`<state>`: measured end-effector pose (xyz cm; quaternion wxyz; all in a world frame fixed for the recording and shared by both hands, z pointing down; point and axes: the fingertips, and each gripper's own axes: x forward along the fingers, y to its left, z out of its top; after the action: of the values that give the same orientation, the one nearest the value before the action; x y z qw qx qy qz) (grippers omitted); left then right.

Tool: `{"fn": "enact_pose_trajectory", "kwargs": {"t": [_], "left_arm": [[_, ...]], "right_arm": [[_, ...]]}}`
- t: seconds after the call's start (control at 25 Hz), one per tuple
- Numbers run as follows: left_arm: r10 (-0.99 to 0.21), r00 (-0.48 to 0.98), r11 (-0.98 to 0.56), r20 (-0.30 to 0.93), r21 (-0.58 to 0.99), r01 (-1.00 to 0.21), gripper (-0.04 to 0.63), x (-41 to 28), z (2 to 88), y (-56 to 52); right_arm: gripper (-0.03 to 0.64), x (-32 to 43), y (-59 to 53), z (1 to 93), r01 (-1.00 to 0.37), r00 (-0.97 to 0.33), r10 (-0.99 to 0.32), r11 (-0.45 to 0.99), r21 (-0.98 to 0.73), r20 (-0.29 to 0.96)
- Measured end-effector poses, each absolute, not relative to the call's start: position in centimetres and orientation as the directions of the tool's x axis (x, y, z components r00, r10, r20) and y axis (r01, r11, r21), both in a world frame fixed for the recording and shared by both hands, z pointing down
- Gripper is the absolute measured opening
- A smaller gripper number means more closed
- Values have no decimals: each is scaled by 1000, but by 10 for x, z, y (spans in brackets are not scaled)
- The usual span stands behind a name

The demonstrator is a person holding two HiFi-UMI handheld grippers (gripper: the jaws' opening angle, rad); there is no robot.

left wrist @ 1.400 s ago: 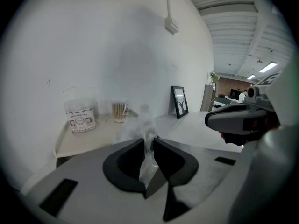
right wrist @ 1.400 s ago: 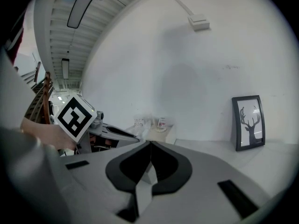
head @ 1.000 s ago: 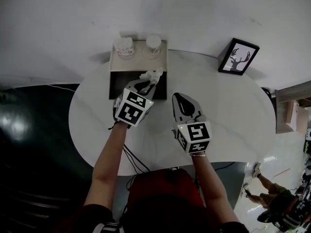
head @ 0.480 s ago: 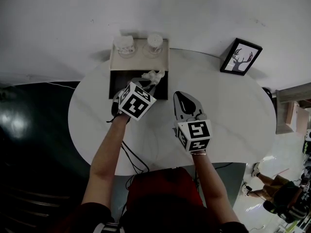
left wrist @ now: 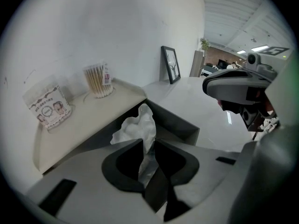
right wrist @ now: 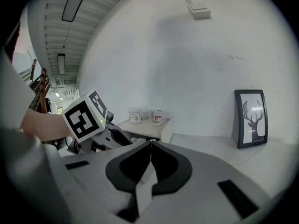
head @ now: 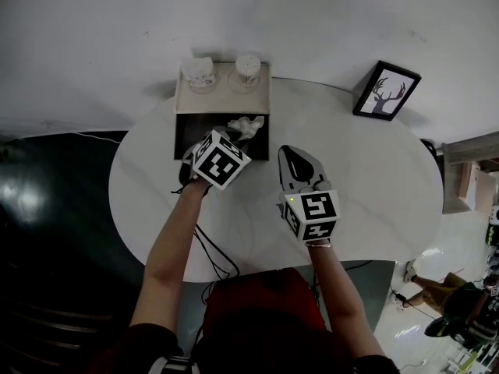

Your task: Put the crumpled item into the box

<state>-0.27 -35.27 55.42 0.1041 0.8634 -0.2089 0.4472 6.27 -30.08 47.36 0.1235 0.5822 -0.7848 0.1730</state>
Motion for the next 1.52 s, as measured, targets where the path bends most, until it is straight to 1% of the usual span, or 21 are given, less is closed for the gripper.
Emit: {"fn": "enact_pose_trajectory", "kwargs": {"t": [0.24, 0.36, 0.6, 0.76, 1.04, 1.24, 1.52], "left_arm": [[-259, 519, -889, 815, 8, -457, 83, -2, 555, -354], [-265, 523, -884, 810, 13, -467, 98, -2, 555, -354], [-321, 529, -864, 786, -15, -503, 115, -5, 544, -360], [-379, 568, -840, 731, -15, -542, 115, -4, 525, -364], [-499, 632, -764, 592, 44, -644, 110, -12, 486, -357], [-589, 632, -708, 503, 56, -704, 69, -26, 466, -343], [-660, 614, -657, 432, 63, -751, 49, -38, 447, -323]], "right_arm": [[15, 61, -301, 475, -957, -290, -870, 261, -128, 398], [15, 61, -299, 474, -957, -288, -871, 259, -128, 397], [15, 63, -297, 472, -959, -284, -874, 255, -127, 395], [15, 63, -295, 468, -959, -283, -877, 254, -126, 388], [15, 60, -290, 455, -958, -285, -889, 258, -122, 359], [15, 58, -284, 444, -960, -279, -901, 254, -118, 333], [15, 56, -273, 428, -959, -282, -915, 260, -113, 289]]}}
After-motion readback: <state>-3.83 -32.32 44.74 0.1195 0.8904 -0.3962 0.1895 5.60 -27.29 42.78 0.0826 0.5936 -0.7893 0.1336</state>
